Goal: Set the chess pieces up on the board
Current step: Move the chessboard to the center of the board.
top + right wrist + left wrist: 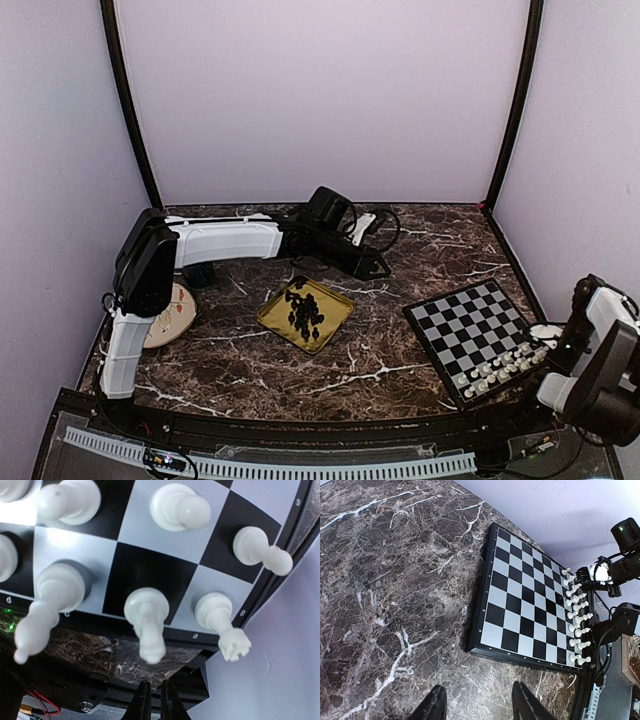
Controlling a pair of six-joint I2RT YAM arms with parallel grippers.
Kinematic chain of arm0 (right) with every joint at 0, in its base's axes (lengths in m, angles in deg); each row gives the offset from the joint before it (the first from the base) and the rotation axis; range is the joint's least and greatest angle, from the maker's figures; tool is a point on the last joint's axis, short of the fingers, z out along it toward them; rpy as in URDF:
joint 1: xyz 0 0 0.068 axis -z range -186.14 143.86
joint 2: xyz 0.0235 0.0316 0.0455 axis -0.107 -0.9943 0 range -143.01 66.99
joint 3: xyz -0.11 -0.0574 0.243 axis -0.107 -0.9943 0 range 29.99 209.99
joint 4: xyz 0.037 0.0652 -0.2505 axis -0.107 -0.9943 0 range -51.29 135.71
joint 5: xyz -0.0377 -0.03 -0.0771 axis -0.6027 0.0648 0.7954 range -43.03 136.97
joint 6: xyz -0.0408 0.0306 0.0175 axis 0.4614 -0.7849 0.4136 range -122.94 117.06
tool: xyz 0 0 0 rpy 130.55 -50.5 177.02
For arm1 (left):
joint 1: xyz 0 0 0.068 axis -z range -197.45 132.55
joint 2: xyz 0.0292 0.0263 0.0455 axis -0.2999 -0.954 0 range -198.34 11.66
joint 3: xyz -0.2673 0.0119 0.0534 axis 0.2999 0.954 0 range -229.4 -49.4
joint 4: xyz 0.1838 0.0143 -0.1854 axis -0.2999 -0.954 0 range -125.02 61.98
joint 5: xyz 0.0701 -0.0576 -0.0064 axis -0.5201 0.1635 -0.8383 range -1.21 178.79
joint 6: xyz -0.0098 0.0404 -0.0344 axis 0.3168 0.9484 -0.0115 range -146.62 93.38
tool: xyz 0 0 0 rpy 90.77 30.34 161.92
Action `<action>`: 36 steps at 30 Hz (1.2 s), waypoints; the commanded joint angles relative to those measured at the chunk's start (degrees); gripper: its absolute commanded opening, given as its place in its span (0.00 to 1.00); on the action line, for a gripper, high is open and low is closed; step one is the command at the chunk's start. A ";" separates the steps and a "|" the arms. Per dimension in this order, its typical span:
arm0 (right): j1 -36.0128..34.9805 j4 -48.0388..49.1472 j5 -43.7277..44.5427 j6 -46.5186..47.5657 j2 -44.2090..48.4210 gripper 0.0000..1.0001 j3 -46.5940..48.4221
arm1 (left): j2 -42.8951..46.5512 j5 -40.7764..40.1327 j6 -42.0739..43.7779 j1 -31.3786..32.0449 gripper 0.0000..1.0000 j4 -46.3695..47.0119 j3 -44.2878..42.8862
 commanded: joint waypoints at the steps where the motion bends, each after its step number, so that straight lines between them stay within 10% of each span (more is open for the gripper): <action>1: 1.09 4.51 -1.83 0.86 -1.68 0.09 -1.29 | 0.17 1.07 -0.32 0.17 0.47 -0.48 0.21; 23: 1.97 20.42 -8.82 -3.29 -14.05 0.07 -3.16 | 0.28 1.00 -0.79 0.17 0.45 -2.12 0.42; 36: -10.93 24.59 -12.03 -15.76 -24.91 0.07 4.49 | 0.44 -0.75 -1.51 0.17 0.46 -2.33 1.85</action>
